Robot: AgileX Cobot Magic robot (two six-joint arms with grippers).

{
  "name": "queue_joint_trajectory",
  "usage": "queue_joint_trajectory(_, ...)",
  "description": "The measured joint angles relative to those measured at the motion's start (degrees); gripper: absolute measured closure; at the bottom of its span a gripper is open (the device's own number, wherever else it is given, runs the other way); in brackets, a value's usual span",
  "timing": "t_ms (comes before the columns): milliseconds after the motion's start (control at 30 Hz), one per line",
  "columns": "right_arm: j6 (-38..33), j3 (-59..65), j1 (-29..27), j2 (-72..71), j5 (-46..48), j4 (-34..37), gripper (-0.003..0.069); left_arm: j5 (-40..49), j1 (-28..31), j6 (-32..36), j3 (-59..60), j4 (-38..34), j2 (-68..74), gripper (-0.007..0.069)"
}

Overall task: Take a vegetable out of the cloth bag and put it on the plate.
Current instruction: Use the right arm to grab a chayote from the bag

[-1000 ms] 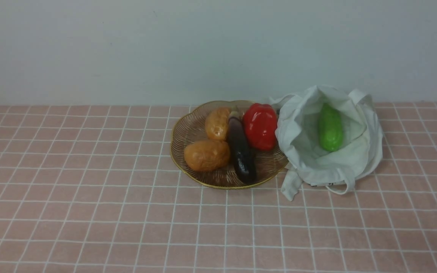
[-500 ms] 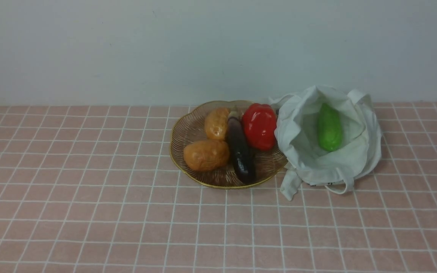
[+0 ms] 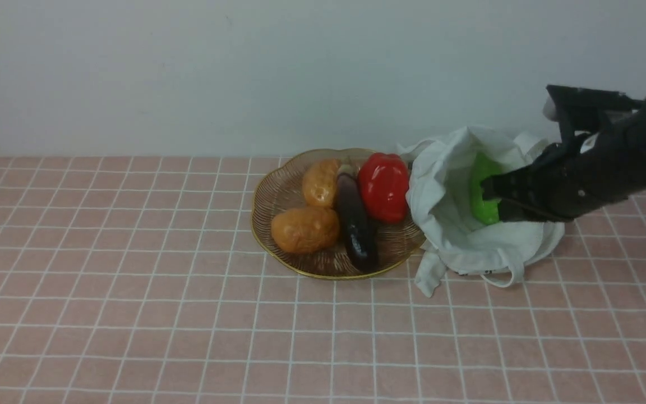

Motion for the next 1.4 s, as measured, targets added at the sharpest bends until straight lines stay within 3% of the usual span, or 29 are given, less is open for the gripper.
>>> queue_joint_trajectory(200, 5.8, -9.9, 0.0, 12.0, -0.6, -7.2, 0.0573, 0.0, 0.0, 0.0, 0.0, 0.0, 0.0, 0.0629)
queue_joint_trajectory(400, 7.9, -18.6, 0.0, 20.3, 2.5, -12.6, 0.0376, 0.0, 0.0, 0.0, 0.0, 0.0, 0.0, 0.0629)
queue_joint_trajectory(433, 9.2, -19.7, 0.0, 21.3, 2.4, -13.4, 0.0304, 0.0, 0.0, 0.0, 0.0, 0.0, 0.0, 0.0629)
queue_joint_trajectory(567, 14.0, -20.3, 0.0, 23.1, -0.5, -15.3, 0.0159, 0.0, 0.0, 0.0, 0.0, 0.0, 0.0, 0.0629)
queue_joint_trajectory(667, 15.5, -20.4, 0.0, 24.6, -3.1, -16.1, 0.0117, 0.0, 0.0, 0.0, 0.0, 0.0, 0.0, 0.0629)
queue_joint_trajectory(800, 16.9, -20.4, 0.0, 27.3, -5.4, -17.5, 0.0127, 0.0, 0.0, 0.0, 0.0, 0.0, 0.0, 0.0629)
queue_joint_trajectory(967, 19.1, -20.5, 0.0, 27.9, -3.9, -20.9, 0.0263, 0.0, 0.0, 0.0, 0.0, 0.0, 0.0, 0.0629)
queue_joint_trajectory(1200, 17.0, -20.5, 0.0, 20.1, 14.1, -26.3, 0.0258, 0.0, 0.0, 0.0, 0.0, 0.0, 0.0, 0.0629)
queue_joint_trajectory(1333, 11.9, -20.5, 0.0, 14.5, 22.7, -23.6, 0.0258, 0.0, 0.0, 0.0, 0.0, 0.0, 0.0, 0.0629)
queue_joint_trajectory(1400, 7.6, -20.5, 0.1, 9.6, 30.3, -18.2, 0.0258, 0.0, 0.0, 0.0, 0.0, 0.0, 0.0, 0.0629)
